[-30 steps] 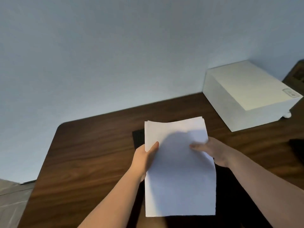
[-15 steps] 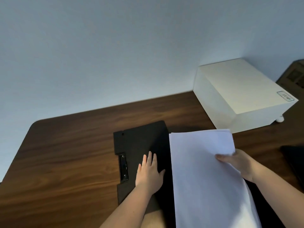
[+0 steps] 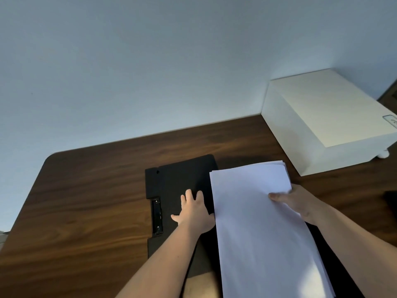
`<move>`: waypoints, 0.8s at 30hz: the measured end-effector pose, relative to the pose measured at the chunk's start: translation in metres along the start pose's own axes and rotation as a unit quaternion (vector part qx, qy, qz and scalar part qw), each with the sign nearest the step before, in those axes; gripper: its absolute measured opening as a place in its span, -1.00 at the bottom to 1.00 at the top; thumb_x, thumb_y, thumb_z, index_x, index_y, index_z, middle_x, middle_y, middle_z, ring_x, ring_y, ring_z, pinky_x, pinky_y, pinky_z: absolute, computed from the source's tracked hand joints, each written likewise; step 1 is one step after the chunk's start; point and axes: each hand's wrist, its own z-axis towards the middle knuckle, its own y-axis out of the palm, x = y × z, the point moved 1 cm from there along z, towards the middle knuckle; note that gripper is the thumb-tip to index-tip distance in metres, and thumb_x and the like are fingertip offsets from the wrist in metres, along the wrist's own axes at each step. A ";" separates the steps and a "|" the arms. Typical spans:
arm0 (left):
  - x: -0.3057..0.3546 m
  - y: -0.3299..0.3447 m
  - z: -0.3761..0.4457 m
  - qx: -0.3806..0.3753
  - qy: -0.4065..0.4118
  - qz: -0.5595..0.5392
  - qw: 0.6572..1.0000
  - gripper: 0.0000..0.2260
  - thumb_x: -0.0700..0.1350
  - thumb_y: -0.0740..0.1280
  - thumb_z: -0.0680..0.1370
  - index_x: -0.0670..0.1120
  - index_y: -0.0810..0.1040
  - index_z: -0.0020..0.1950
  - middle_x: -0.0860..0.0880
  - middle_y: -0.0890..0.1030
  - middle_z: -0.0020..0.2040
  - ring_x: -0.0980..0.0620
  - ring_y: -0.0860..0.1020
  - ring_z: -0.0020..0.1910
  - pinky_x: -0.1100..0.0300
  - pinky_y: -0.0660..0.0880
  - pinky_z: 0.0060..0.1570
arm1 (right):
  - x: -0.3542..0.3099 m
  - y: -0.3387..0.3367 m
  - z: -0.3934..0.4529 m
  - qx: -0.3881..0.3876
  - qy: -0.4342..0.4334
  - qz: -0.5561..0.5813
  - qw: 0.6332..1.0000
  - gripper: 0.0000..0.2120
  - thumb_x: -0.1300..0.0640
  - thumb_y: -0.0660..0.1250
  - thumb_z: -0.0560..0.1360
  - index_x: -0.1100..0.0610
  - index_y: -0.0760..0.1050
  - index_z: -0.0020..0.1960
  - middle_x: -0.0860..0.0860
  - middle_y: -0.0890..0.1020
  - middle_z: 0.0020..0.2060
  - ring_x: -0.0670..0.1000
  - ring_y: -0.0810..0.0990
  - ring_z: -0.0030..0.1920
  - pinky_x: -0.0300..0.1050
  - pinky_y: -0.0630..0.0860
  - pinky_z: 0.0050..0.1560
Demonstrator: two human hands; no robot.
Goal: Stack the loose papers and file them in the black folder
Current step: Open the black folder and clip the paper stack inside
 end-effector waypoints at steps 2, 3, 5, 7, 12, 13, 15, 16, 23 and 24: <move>0.005 0.002 0.002 -0.015 -0.008 0.017 1.000 -0.27 0.09 0.27 0.54 0.09 -0.06 0.59 -0.03 -0.20 0.61 -0.18 -0.15 0.60 -0.45 0.05 0.38 | 0.002 -0.004 0.003 0.013 0.003 -0.003 1.000 -0.56 0.12 0.50 0.40 0.24 0.54 0.23 0.19 0.64 0.10 0.25 0.61 0.09 0.22 0.50 0.24; 0.006 0.003 0.004 -0.021 -0.013 0.025 0.999 -0.22 0.13 0.29 0.53 0.12 -0.14 0.59 -0.03 -0.24 0.61 -0.21 -0.20 0.59 -0.47 0.04 0.38 | 0.003 -0.008 0.004 0.021 0.004 0.000 1.000 -0.56 0.15 0.49 0.40 0.26 0.54 0.23 0.21 0.64 0.10 0.26 0.62 0.08 0.22 0.50 0.23; 0.009 0.004 0.007 -0.030 -0.027 0.032 0.999 -0.10 0.24 0.33 0.46 0.15 -0.21 0.58 -0.06 -0.27 0.61 -0.28 -0.24 0.57 -0.51 0.02 0.35 | 0.006 -0.015 0.005 0.027 0.004 0.015 1.000 -0.57 0.22 0.48 0.40 0.31 0.53 0.23 0.24 0.64 0.11 0.29 0.62 0.08 0.23 0.51 0.22; 0.013 0.008 0.009 -0.034 -0.043 0.033 0.998 0.00 0.33 0.36 0.38 0.18 -0.27 0.57 -0.09 -0.30 0.60 -0.34 -0.28 0.55 -0.53 -0.01 0.32 | 0.011 -0.020 0.006 0.034 0.004 0.023 0.999 -0.58 0.26 0.47 0.41 0.32 0.52 0.24 0.24 0.64 0.11 0.28 0.62 0.09 0.20 0.51 0.22; 0.019 0.015 0.009 -0.020 -0.046 0.022 0.999 -0.01 0.32 0.31 0.39 0.19 -0.33 0.54 -0.12 -0.33 0.59 -0.35 -0.33 0.53 -0.55 -0.08 0.31 | 0.017 -0.024 0.009 0.040 -0.001 0.040 0.998 -0.58 0.26 0.47 0.41 0.30 0.52 0.25 0.22 0.63 0.10 0.25 0.61 0.08 0.11 0.53 0.15; 0.018 0.014 0.010 -0.016 -0.043 0.020 0.999 -0.03 0.29 0.31 0.40 0.19 -0.33 0.55 -0.12 -0.31 0.60 -0.35 -0.32 0.53 -0.55 -0.08 0.31 | 0.016 -0.024 0.010 0.040 -0.006 0.044 0.998 -0.58 0.26 0.47 0.41 0.30 0.52 0.24 0.22 0.64 0.08 0.24 0.62 0.06 0.09 0.54 0.11; 0.016 0.014 0.013 -0.016 -0.040 0.018 0.999 -0.04 0.23 0.32 0.40 0.19 -0.31 0.55 -0.10 -0.30 0.60 -0.34 -0.31 0.54 -0.54 -0.07 0.33 | 0.013 -0.020 0.010 0.042 -0.012 0.045 0.998 -0.62 0.25 0.46 0.42 0.29 0.52 0.21 0.20 0.63 0.05 0.22 0.62 0.03 0.08 0.57 0.05; 0.015 0.014 0.013 -0.015 -0.042 0.020 0.999 -0.04 0.21 0.32 0.40 0.19 -0.29 0.56 -0.09 -0.29 0.60 -0.33 -0.30 0.54 -0.54 -0.06 0.34 | 0.012 -0.017 0.010 0.042 -0.011 0.040 0.998 -0.63 0.25 0.46 0.42 0.29 0.52 0.20 0.20 0.63 0.06 0.23 0.62 0.05 0.12 0.57 0.09; 0.006 0.011 0.014 -0.006 -0.068 0.026 0.997 0.00 0.48 0.24 0.33 0.20 -0.26 0.56 -0.08 -0.31 0.60 -0.32 -0.29 0.55 -0.53 -0.02 0.32 | 0.011 -0.019 0.015 0.050 -0.006 0.039 0.998 -0.58 0.26 0.46 0.42 0.29 0.50 0.25 0.20 0.64 0.08 0.26 0.62 0.09 0.19 0.54 0.19; 0.005 0.011 0.015 -0.003 -0.073 0.026 0.997 0.02 0.49 0.24 0.31 0.20 -0.27 0.56 -0.09 -0.31 0.60 -0.33 -0.29 0.55 -0.53 -0.02 0.32 | 0.011 -0.020 0.016 0.051 -0.007 0.036 0.998 -0.58 0.25 0.46 0.42 0.28 0.50 0.25 0.20 0.64 0.09 0.25 0.62 0.09 0.19 0.54 0.19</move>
